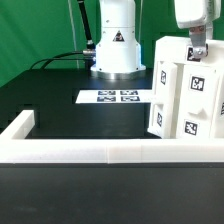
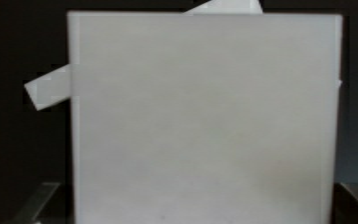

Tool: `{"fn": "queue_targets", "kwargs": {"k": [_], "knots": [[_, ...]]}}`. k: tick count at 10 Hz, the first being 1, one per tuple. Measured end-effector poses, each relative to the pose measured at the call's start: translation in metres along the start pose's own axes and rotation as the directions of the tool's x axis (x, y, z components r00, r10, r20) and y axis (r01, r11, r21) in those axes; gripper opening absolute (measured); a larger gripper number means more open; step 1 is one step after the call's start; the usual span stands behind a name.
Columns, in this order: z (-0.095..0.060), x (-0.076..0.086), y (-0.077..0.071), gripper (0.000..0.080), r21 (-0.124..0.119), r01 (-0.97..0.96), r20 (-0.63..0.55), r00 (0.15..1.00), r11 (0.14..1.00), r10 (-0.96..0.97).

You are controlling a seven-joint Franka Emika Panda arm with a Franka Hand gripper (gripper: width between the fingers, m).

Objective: Assemble cabinet

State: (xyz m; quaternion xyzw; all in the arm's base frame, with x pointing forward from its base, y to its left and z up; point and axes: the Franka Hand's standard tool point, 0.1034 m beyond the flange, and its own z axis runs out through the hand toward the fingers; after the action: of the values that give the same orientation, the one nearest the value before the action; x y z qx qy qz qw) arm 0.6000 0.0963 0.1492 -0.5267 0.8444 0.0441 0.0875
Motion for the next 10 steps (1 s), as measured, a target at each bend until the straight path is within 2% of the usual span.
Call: {"fn": "queue_targets", "kwargs": {"k": [3, 5, 7, 10], "knots": [[0.0004, -0.0054, 0.0008, 0.0563, 0.0, -0.041, 0.028, 0.999, 0.999, 0.041], [0.0, -0.0056, 0.0036, 0.0563, -0.011, -0.117, 0.042, 0.992, 0.993, 0.118], [-0.0003, -0.0053, 0.0091, 0.0563, -0.035, -0.138, 0.06, 0.988, 0.99, 0.14], [0.001, -0.0057, 0.0099, 0.0563, -0.035, -0.092, 0.065, 0.993, 0.995, 0.094]]}}
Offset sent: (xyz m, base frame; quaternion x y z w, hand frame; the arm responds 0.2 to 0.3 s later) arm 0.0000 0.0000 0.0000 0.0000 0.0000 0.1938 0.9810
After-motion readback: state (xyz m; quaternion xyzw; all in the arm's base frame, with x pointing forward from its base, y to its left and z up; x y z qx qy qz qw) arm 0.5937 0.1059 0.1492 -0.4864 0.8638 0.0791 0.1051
